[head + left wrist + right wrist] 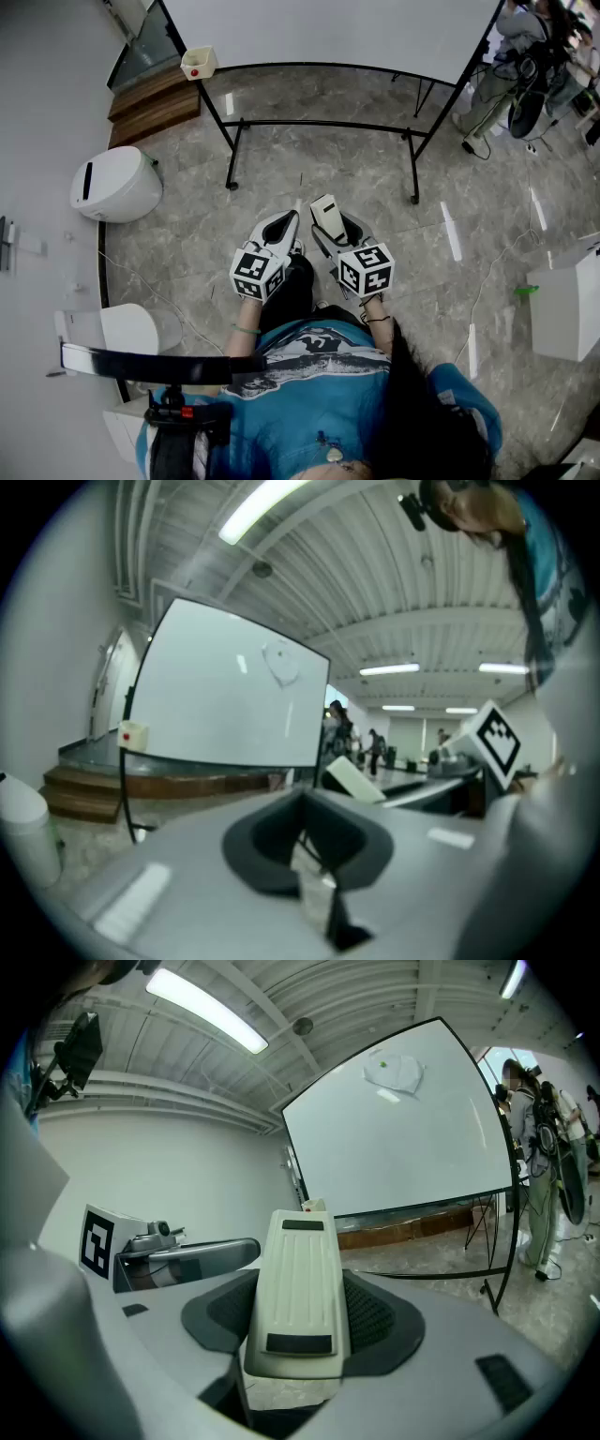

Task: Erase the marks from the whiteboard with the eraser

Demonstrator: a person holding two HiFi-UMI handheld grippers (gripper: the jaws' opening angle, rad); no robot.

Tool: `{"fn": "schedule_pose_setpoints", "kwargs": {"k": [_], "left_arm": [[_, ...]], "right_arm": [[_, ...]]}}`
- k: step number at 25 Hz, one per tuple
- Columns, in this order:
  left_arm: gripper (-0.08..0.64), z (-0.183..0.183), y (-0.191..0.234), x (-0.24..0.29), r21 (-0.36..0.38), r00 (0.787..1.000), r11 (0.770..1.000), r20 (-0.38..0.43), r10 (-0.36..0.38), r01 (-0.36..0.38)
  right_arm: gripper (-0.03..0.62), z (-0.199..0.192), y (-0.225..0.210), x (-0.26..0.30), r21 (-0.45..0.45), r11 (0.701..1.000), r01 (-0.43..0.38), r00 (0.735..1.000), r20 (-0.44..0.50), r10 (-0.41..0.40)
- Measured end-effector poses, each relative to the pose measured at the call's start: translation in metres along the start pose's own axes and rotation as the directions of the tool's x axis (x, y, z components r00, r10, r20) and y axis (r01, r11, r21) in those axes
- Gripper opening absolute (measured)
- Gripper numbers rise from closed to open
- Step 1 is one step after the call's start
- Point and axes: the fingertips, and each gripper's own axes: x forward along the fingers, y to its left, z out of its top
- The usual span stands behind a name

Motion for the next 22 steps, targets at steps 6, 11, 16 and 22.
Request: {"fn": "schedule_pose_setpoints", "kwargs": {"k": [6, 11, 16, 22], "left_arm": [[0.003, 0.01, 0.046, 0.032, -0.007, 1.0, 1.0, 0.013, 0.015, -0.015], [0.003, 0.03, 0.101, 0.084, -0.001, 1.0, 1.0, 0.018, -0.013, 0.013], [0.003, 0.061, 0.166, 0.13, 0.017, 0.999, 0.999, 0.016, -0.049, 0.048], [0.003, 0.078, 0.245, 0.184, 0.024, 0.997, 0.997, 0.012, -0.075, 0.075]], "right_arm": [[0.264, 0.016, -0.025, 0.034, -0.007, 1.0, 0.01, 1.0, 0.001, -0.01], [0.264, 0.052, -0.062, 0.091, -0.001, 0.999, 0.05, 0.999, 0.01, -0.05], [0.264, 0.1, -0.09, 0.159, 0.02, 0.996, 0.083, 0.996, 0.031, -0.083], [0.264, 0.139, -0.119, 0.238, 0.02, 0.994, 0.109, 0.993, 0.036, -0.11]]}}
